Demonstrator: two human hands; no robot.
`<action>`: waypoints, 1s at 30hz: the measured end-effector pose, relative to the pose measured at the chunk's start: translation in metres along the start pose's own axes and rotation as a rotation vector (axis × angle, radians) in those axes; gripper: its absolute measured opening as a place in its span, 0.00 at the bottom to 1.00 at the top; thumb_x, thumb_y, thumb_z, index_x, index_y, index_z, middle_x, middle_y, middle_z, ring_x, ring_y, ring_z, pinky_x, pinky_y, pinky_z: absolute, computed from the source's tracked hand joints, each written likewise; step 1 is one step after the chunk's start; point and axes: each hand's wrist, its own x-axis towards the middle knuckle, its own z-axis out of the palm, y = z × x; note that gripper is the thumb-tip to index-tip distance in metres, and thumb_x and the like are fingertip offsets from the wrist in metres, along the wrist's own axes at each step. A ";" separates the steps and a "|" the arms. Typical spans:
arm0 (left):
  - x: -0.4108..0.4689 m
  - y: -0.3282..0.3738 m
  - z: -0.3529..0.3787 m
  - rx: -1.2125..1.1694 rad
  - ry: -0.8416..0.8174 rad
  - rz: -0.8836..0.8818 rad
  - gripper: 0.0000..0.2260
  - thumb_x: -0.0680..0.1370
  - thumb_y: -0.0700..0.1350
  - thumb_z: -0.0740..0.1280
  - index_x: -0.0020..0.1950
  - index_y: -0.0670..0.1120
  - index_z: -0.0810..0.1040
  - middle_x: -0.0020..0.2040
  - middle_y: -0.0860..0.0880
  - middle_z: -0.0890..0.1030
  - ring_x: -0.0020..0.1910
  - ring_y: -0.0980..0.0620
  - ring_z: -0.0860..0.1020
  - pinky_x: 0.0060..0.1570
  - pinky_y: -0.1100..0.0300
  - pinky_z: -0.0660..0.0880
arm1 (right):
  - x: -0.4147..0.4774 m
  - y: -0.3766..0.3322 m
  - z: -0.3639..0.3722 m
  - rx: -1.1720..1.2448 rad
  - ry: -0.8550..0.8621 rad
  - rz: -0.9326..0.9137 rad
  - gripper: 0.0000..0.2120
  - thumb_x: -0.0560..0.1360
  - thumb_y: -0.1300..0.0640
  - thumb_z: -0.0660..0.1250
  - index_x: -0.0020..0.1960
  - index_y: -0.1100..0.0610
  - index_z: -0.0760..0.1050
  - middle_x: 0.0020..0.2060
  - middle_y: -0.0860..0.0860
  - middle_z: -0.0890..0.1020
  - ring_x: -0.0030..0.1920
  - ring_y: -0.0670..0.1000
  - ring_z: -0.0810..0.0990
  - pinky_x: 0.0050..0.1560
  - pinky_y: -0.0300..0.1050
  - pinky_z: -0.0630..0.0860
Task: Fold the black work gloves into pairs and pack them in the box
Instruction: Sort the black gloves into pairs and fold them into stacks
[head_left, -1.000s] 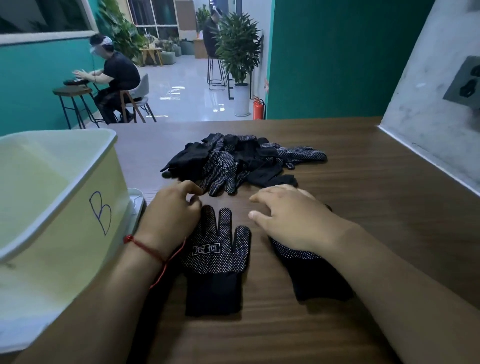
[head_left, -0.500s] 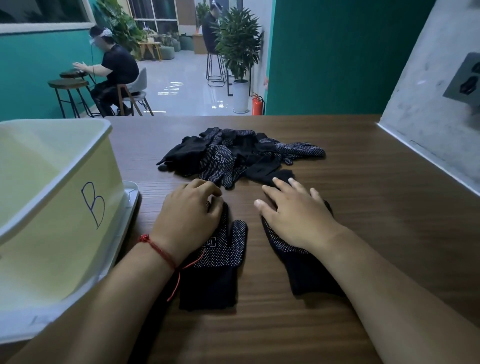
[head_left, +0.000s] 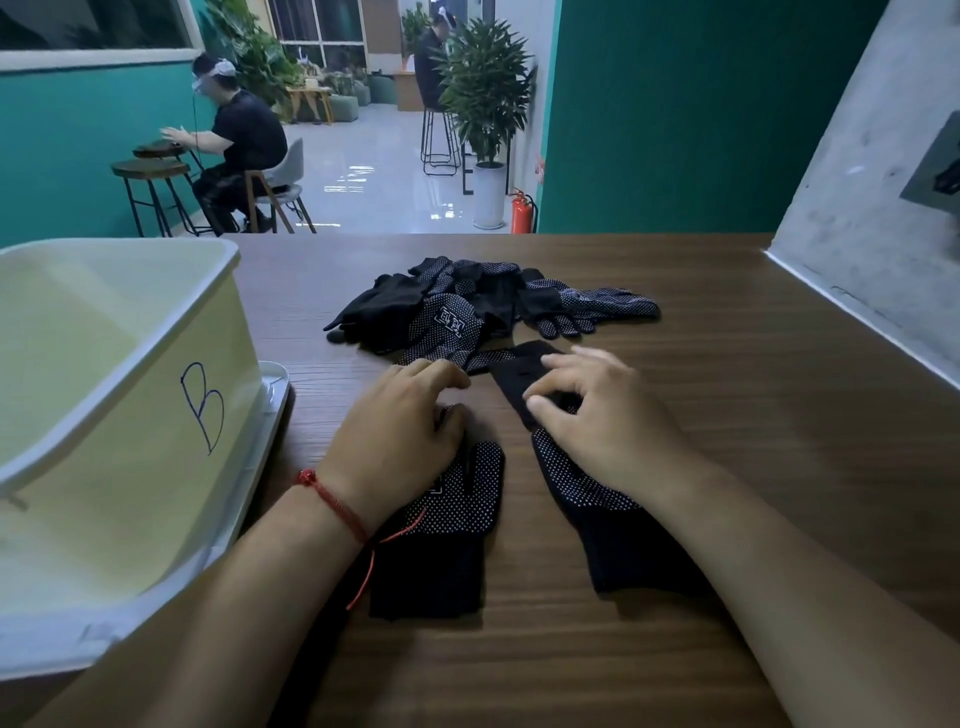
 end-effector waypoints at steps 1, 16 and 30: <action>0.000 -0.001 0.001 -0.001 -0.016 -0.012 0.09 0.80 0.49 0.68 0.59 0.53 0.81 0.59 0.54 0.81 0.60 0.48 0.77 0.63 0.48 0.75 | -0.002 -0.001 0.000 0.001 -0.057 0.011 0.06 0.79 0.48 0.73 0.54 0.43 0.88 0.64 0.42 0.85 0.76 0.49 0.71 0.78 0.50 0.65; 0.000 0.001 -0.001 0.031 -0.145 0.002 0.14 0.77 0.56 0.60 0.55 0.55 0.82 0.55 0.57 0.81 0.57 0.49 0.77 0.61 0.48 0.75 | -0.001 -0.002 -0.001 -0.087 0.100 -0.016 0.10 0.79 0.57 0.72 0.55 0.44 0.87 0.44 0.40 0.89 0.43 0.46 0.82 0.52 0.44 0.78; -0.002 0.009 0.003 0.025 -0.108 0.046 0.17 0.78 0.58 0.58 0.54 0.55 0.84 0.55 0.58 0.82 0.56 0.49 0.77 0.61 0.47 0.75 | 0.000 0.007 0.000 -0.288 -0.017 -0.002 0.05 0.77 0.47 0.69 0.49 0.43 0.84 0.55 0.38 0.84 0.63 0.49 0.75 0.68 0.52 0.67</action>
